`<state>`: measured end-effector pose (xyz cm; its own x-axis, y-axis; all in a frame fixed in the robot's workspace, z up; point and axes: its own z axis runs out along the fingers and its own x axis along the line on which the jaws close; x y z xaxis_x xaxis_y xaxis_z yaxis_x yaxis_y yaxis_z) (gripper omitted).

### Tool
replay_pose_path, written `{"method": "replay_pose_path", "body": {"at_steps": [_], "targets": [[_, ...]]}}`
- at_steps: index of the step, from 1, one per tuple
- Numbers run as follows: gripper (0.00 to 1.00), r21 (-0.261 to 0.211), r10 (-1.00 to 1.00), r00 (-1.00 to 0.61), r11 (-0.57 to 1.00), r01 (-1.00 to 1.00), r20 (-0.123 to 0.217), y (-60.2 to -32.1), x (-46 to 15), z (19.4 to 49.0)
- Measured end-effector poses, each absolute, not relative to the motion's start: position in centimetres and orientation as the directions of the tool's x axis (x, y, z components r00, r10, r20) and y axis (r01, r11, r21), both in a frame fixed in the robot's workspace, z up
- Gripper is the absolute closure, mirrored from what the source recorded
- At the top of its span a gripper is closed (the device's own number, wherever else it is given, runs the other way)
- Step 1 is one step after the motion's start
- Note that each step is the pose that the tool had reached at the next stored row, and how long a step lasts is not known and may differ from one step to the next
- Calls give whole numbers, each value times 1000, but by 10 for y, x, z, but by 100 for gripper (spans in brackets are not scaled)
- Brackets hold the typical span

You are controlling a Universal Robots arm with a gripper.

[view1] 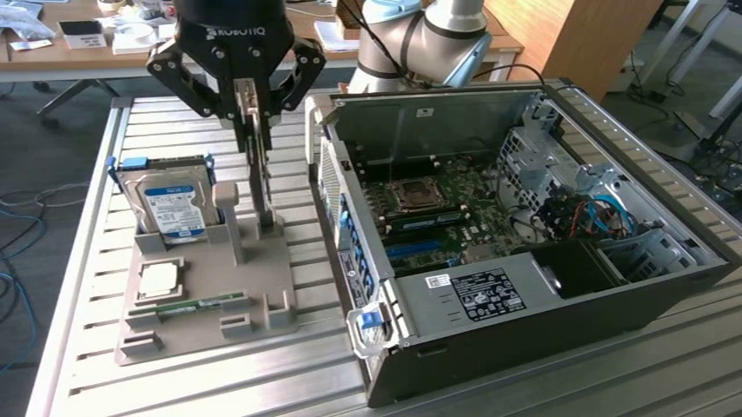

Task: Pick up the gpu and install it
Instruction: 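Pick up the gpu and move the gpu toward the slot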

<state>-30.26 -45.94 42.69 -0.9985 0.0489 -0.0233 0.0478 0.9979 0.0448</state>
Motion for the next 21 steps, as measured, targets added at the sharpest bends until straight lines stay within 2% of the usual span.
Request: {"method": "replay_pose_path", "body": {"at_steps": [21], "targets": [[73,45,49,-999,998,48,-23,-459,-303,435]]}}
